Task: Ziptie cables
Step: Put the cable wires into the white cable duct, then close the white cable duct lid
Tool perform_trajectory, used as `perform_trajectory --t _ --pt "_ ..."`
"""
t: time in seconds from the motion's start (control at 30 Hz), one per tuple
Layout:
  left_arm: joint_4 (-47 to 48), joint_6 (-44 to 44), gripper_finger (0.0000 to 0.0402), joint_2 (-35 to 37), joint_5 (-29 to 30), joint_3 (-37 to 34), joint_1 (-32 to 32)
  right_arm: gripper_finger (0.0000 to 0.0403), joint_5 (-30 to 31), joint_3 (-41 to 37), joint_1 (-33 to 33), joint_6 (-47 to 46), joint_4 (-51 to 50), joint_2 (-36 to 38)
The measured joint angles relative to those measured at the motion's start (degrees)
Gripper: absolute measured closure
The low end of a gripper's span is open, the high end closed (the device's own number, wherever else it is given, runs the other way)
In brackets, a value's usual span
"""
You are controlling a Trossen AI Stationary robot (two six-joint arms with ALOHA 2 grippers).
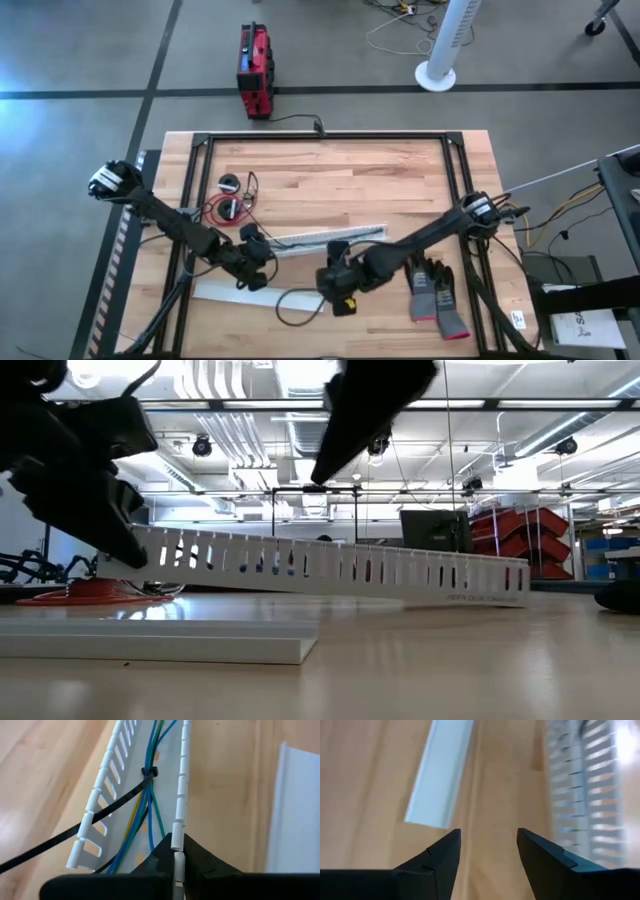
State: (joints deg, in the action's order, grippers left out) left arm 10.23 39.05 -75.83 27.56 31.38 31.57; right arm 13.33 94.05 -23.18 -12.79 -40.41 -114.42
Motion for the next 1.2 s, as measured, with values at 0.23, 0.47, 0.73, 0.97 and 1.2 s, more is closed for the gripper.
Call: perform_trajectory --t 0.23,0.47,0.73,0.97,1.2 --pt "2.8 -4.5 0.0375 0.0 -1.1 0.0 -2.77 0.0237 2.37 -2.59 -3.69 -5.44 2.74 -1.95" --pt "10.9 -6.14 0.0285 1.23 -3.27 1.3 -4.74 0.0233 2.72 -3.67 -4.55 -4.26 18.78 -7.15" --pt "18.48 -1.5 0.0198 4.61 -10.07 11.38 -2.6 0.0148 2.26 -3.69 -5.02 -3.35 29.47 -12.32" --pt "17.9 4.39 0.0181 4.09 -10.21 12.64 5.21 0.0082 7.62 -3.69 -4.94 -6.22 39.61 -18.15" --pt "14.2 9.95 0.0194 1.29 -6.99 9.35 10.75 0.0092 9.16 -3.38 -4.5 -10.19 44.08 -21.95"
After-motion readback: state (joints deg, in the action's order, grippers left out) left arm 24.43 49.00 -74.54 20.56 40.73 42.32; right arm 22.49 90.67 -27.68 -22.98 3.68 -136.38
